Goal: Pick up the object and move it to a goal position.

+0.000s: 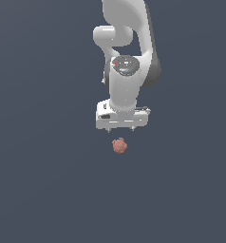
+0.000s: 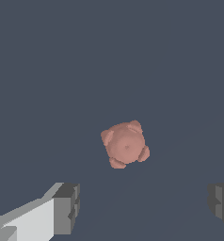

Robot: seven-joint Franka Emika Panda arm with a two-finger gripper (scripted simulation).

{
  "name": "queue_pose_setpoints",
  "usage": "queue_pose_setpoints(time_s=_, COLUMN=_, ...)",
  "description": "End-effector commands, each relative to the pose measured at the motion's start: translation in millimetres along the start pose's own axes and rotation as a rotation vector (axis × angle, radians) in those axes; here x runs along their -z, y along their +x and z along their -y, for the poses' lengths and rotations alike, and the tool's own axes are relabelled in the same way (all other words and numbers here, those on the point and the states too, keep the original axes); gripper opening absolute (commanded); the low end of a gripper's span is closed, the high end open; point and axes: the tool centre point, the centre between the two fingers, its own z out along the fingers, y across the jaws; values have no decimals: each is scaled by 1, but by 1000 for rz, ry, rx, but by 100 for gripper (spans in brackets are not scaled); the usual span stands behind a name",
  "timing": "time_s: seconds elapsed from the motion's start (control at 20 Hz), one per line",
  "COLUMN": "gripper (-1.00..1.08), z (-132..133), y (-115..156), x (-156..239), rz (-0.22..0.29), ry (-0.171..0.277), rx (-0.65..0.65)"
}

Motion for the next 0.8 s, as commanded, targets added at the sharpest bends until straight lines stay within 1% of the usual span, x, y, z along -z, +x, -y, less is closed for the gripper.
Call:
queue_pose_setpoints(time_s=0.0, gripper=100, z=0, y=0, x=0, rz=0, ry=0, rx=0)
queue_pose_setpoints(time_s=0.15, gripper=100, z=-3, y=0, x=-1, rz=0, ry=0, rx=-3)
queue_pose_setpoints(time_s=0.45, gripper=100, z=-18, y=-2, x=-6, rz=-3, ry=2, rx=-17)
queue_pose_setpoints(time_s=0.75, gripper=100, z=-17, y=-2, x=-8, rz=-3, ry=1, rx=-5)
